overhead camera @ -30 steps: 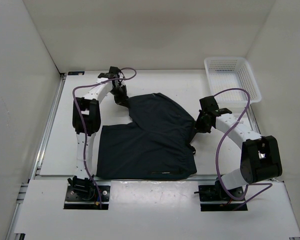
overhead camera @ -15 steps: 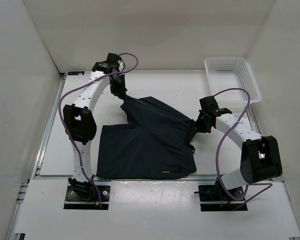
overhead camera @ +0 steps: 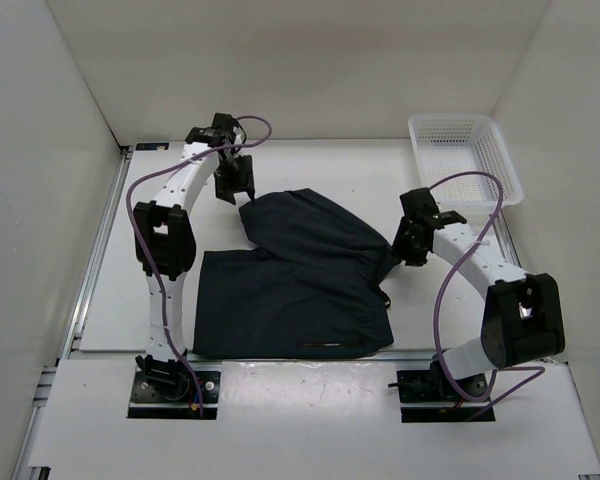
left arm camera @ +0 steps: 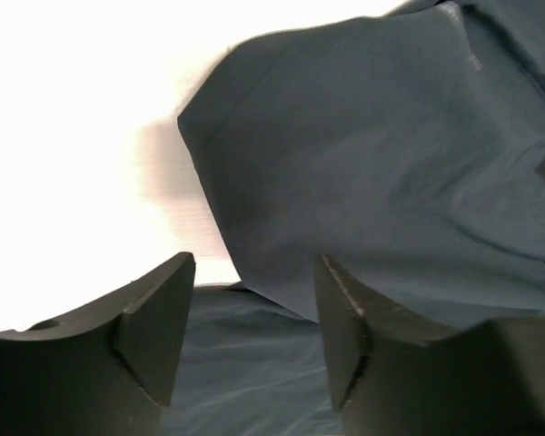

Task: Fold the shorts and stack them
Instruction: Flatten the shorts out

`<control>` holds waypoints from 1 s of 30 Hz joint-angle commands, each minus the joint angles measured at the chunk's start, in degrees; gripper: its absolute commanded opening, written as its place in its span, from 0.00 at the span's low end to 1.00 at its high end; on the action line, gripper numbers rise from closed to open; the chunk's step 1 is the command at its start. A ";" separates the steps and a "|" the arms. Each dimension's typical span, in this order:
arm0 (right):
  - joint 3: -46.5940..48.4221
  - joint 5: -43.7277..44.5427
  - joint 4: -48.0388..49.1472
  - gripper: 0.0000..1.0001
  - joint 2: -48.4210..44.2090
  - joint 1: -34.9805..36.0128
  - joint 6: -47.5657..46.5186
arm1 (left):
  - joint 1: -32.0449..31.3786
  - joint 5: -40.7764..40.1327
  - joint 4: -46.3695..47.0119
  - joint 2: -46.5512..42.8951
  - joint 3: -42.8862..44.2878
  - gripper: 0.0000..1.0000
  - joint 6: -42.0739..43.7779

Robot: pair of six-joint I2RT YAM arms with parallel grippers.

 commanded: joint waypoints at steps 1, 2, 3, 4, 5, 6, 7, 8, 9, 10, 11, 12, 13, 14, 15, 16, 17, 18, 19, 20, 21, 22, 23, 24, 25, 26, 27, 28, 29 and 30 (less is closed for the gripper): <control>5.66 4.83 -3.37 0.46 -1.99 0.10 -0.67 | -1.28 -1.11 1.11 -0.59 5.47 0.63 0.97; 6.45 4.84 -3.38 0.53 -1.99 0.10 -0.67 | -2.16 -1.12 0.33 0.83 8.44 0.65 0.97; 8.28 4.84 -3.38 0.60 -0.33 0.10 -0.67 | -2.17 -1.12 -0.29 2.23 10.04 0.67 0.97; 9.34 4.84 -3.99 0.62 0.64 0.10 -0.67 | -2.78 -1.12 -1.34 5.03 11.54 0.73 0.97; 10.49 4.31 -4.00 0.62 1.78 0.10 -1.46 | -2.78 -1.12 -1.87 6.28 12.94 0.83 0.97; 12.41 4.31 -4.00 0.62 4.31 0.10 -1.46 | -2.78 -1.12 -1.87 7.51 15.48 0.89 0.97; 13.30 3.79 -4.00 0.60 5.73 0.10 -2.25 | -2.78 -0.42 -1.87 9.61 16.72 0.90 0.97; 14.18 3.78 -4.00 0.57 7.23 0.10 -2.78 | -2.78 -0.42 -1.87 10.59 19.35 0.90 0.45; 15.67 3.78 -4.00 0.51 9.94 0.10 -2.78 | -3.65 -3.03 -1.87 11.64 20.94 0.88 0.45; 16.29 3.78 -4.00 0.50 11.27 0.10 -3.48 | -4.27 -4.18 -1.87 14.00 22.43 0.87 0.45; 16.91 3.78 -4.00 0.50 13.55 0.10 -3.49 | -5.06 -4.20 -1.87 15.33 25.67 0.87 0.97; 17.70 2.82 -4.00 0.50 14.44 0.10 -3.49 | -5.07 -3.67 -1.87 16.65 27.09 0.87 0.97; 17.70 2.12 -4.00 0.50 15.14 0.10 -4.01 | -5.07 -2.89 -1.35 18.58 28.06 0.91 0.97; 17.70 1.59 -3.39 0.50 15.93 0.10 -4.01 | -5.59 -2.27 -1.35 19.29 28.60 0.97 0.37; 17.70 0.89 -2.60 0.52 15.94 0.10 -4.01 | -5.60 -1.65 0.48 19.30 28.60 1.00 -0.34; 17.70 0.36 -2.59 0.54 16.64 0.10 -4.01 | -5.60 -0.86 1.28 20.17 28.60 1.00 -0.34; 17.70 -0.43 -2.59 0.54 17.78 0.10 -4.01 | -6.29 -0.86 1.99 20.87 28.60 1.00 -0.34; 17.70 -1.22 -2.59 0.54 18.66 0.10 -4.01 | -7.00 -0.86 2.60 21.49 29.47 1.00 -0.34; 17.70 -1.93 -2.59 0.52 19.45 0.10 -4.01 | -7.00 -0.86 2.61 22.10 30.18 1.00 -0.34; 17.70 -2.72 -2.07 0.50 20.85 0.10 -3.49 | -7.70 -0.86 2.61 23.50 30.88 1.00 -0.34; 17.70 -3.42 -2.06 0.48 21.39 0.10 -3.49 | -7.71 -0.86 2.61 24.13 30.89 1.00 -0.95; 17.70 -4.12 -1.54 0.45 21.39 0.10 -3.49 | -7.71 0.80 2.61 24.13 30.89 1.00 -0.96; 17.70 -4.13 -1.53 0.35 22.00 0.10 -2.96 | -7.71 2.03 2.61 24.91 30.89 1.00 -0.96; 17.70 -4.13 -1.01 0.28 22.01 0.10 -2.96 | -7.71 3.44 3.30 24.92 29.84 0.97 -0.96; 18.31 -4.65 -1.01 0.21 22.53 0.10 -2.96 | -7.71 6.93 3.31 24.92 29.31 0.78 -0.96; 19.02 -4.66 -1.01 0.06 22.53 0.10 -2.96 | -7.71 8.71 4.09 24.92 28.52 0.62 -0.96; 19.55 -4.05 -2.14 0.00 22.53 0.10 -2.96 | -7.10 10.20 4.71 24.92 27.90 0.42 -0.96; 19.55 -4.04 -2.15 0.00 22.53 0.10 -2.96 | -7.09 11.26 4.72 24.14 27.38 0.24 -0.96; 20.33 -3.35 -2.76 0.00 21.66 0.10 -2.96 | -6.57 11.27 4.72 24.13 26.50 0.10 -0.96; 20.34 -2.73 -2.77 0.00 20.78 0.10 -2.96 | -6.56 11.27 4.72 21.78 25.71 0.10 -0.96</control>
